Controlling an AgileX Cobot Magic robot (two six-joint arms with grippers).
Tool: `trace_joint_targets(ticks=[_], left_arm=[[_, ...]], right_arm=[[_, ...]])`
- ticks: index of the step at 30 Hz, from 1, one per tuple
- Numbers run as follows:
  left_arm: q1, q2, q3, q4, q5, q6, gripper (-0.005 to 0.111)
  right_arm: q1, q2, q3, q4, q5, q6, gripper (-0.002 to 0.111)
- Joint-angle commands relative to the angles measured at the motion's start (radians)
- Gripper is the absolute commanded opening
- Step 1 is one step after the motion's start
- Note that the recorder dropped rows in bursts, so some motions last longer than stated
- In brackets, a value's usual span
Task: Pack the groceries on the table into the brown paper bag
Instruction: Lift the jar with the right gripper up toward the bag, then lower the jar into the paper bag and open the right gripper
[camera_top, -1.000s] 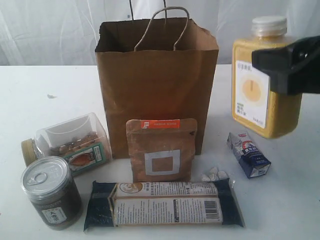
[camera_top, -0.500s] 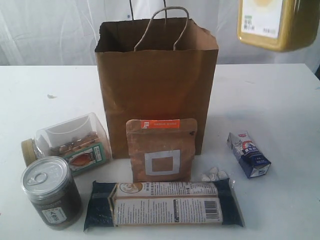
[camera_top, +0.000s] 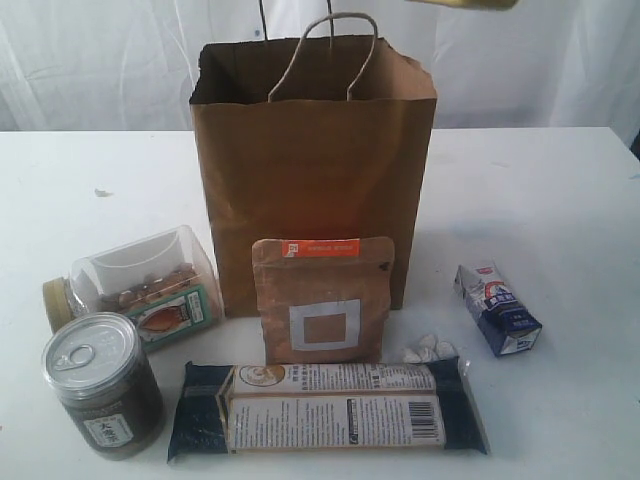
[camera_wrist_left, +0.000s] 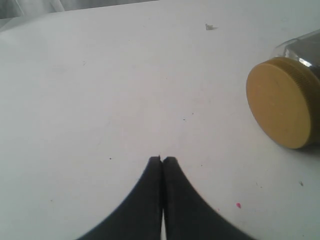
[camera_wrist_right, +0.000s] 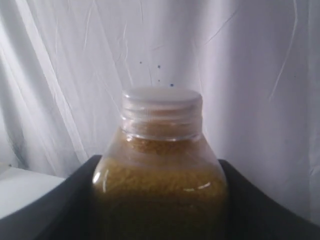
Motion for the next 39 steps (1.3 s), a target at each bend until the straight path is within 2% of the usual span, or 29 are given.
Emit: trace_joint_targets(ticks=[1, 6, 11, 18, 25, 30, 35, 39], left_arm=[[-0.002, -0.005, 0.004, -0.002, -0.001, 0.002, 0.000], [-0.002, -0.005, 0.004, -0.002, -0.001, 0.002, 0.000], [-0.002, -0.005, 0.004, -0.002, -0.001, 0.002, 0.000], [-0.002, -0.005, 0.004, -0.002, -0.001, 0.002, 0.000], [-0.002, -0.005, 0.004, -0.002, -0.001, 0.002, 0.000], [-0.002, -0.005, 0.004, -0.002, -0.001, 0.002, 0.000], [-0.002, -0.005, 0.004, -0.002, -0.001, 0.002, 0.000], [-0.002, -0.005, 0.004, -0.002, -0.001, 0.002, 0.000]], right_arm=[[0.002, 0.051, -0.063, 0.094, -0.062, -0.002, 0.000], [0.066, 0.106, -0.076, 0.097, -0.119, -0.173, 0.000], [0.210, 0.119, -0.076, 0.097, -0.268, -0.326, 0.000], [0.367, 0.200, -0.073, -0.048, -0.497, -0.373, 0.000], [0.417, 0.201, 0.069, -0.172, -0.653, -0.377, 0.000], [0.411, 0.267, 0.078, -0.168, -0.794, -0.377, 0.000], [0.409, 0.314, 0.078, -0.161, -0.815, -0.378, 0.000], [0.407, 0.329, 0.078, 0.002, -0.936, -0.427, 0.000]])
